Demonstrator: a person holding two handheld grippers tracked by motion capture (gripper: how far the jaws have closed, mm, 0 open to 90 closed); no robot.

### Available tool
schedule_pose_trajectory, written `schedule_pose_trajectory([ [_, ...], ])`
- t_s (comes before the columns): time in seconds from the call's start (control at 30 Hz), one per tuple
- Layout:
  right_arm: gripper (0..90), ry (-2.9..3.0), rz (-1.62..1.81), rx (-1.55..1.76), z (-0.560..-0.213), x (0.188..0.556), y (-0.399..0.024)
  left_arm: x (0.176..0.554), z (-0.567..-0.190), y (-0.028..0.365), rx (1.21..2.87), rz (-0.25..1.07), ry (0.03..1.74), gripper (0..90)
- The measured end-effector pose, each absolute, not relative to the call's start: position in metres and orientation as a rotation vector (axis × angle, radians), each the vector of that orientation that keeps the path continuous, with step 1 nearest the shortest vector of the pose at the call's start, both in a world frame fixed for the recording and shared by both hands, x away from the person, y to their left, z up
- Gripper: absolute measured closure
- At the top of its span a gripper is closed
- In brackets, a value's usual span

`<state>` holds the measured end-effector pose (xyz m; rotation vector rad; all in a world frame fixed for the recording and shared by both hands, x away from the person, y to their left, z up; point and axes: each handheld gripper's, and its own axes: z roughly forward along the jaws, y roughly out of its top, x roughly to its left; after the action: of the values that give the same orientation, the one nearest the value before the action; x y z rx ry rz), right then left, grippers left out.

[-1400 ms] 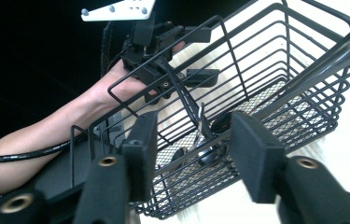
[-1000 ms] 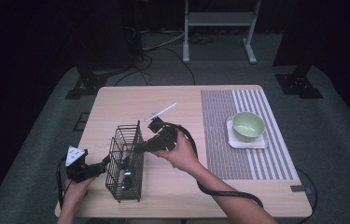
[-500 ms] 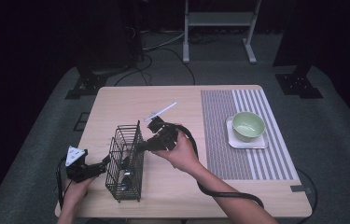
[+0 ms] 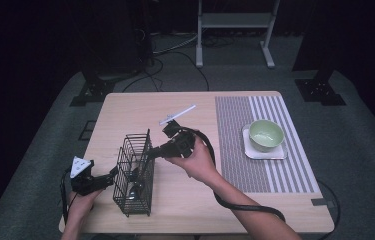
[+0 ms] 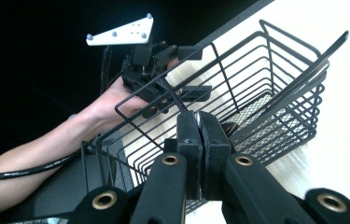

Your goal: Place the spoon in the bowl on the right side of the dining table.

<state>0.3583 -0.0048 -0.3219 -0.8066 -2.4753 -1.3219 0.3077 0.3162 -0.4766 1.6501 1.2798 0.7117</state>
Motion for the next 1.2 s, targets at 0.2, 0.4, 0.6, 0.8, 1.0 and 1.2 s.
schedule_pose_trajectory([
  [0.2,88.5,-2.461,-1.360,-0.801,-0.311,0.357,-0.010,0.308,-0.477,0.316,1.653,0.711,1.281,0.0],
  [0.4,88.5,-2.432,-1.399,-0.793,-0.302,0.356,-0.016,0.308,-0.476,0.316,1.655,0.710,1.281,0.0],
  [0.6,88.5,-2.428,-1.416,-0.795,-0.295,0.354,-0.023,0.308,-0.477,0.316,1.658,0.712,1.280,0.0],
  [0.8,88.5,-2.410,-1.438,-0.796,-0.290,0.354,-0.028,0.308,-0.477,0.316,1.658,0.711,1.280,0.0],
  [1.0,88.5,-2.397,-1.466,-0.791,-0.280,0.353,-0.036,0.308,-0.477,0.316,1.659,0.711,1.280,0.0],
  [1.2,88.5,-2.394,-1.492,-0.784,-0.272,0.350,-0.044,0.308,-0.477,0.316,1.661,0.712,1.280,0.0],
])
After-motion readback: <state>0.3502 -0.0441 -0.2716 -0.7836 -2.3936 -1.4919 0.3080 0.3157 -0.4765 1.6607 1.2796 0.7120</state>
